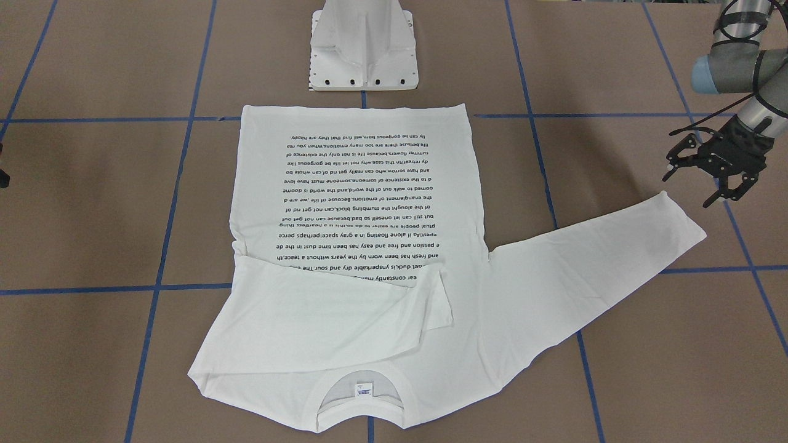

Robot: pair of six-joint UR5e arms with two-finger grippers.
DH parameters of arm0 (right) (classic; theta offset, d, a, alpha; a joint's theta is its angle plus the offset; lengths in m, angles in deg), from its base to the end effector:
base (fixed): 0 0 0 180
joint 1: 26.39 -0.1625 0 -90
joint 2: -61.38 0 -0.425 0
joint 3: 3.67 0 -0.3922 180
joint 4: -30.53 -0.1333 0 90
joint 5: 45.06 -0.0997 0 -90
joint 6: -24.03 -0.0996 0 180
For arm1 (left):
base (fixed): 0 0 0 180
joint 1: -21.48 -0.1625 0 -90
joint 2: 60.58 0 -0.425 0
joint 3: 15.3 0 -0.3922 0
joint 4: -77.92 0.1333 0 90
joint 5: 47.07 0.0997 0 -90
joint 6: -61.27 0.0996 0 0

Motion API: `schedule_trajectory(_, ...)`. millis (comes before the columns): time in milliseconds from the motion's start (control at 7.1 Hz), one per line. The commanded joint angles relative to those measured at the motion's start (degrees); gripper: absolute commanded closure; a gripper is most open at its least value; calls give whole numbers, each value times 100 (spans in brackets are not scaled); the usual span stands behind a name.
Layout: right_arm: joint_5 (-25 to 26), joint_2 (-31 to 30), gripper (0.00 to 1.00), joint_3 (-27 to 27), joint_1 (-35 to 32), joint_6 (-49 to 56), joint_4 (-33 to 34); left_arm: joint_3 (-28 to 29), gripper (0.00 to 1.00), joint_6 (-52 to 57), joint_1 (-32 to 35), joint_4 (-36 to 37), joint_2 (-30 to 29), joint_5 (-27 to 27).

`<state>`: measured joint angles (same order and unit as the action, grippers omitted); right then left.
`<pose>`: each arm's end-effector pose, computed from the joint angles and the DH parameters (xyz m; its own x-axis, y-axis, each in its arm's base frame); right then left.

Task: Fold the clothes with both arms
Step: 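Withdraw the right gripper away from the shirt, then reach the left gripper to the other sleeve cuff and grasp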

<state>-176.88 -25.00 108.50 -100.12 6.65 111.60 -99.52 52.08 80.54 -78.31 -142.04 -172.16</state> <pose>-0.0770 -0.5027 0.4202 0.6500 -0.3115 0.6932 0.0379 0.9243 0.3799 0.1623 -0.4187 0.6516 0.5138 0.7139 -0.4758 -0.2382 0.6515 0.7203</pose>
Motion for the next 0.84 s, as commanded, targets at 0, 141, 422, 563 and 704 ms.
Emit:
schedule_trajectory(0, 6, -54, 0, -11, -9, 6, -39, 37, 0, -13, -333, -39, 34, 290)
schedule_trajectory(141, 6, -81, 0, 15, -9, 6, -39, 107, 3, -4, -342, -48, 34, 335)
schedule_trajectory(422, 6, -81, 0, 7, -9, 6, -39, 134, 13, -4, -343, -48, 34, 441)
schedule_trajectory(563, 6, -81, 0, -2, -9, -2, -39, 134, 19, -4, -351, -39, 34, 450)
schedule_trajectory(704, 6, -81, 0, 7, -9, -3, -39, 134, 19, -4, -377, -39, 34, 459)
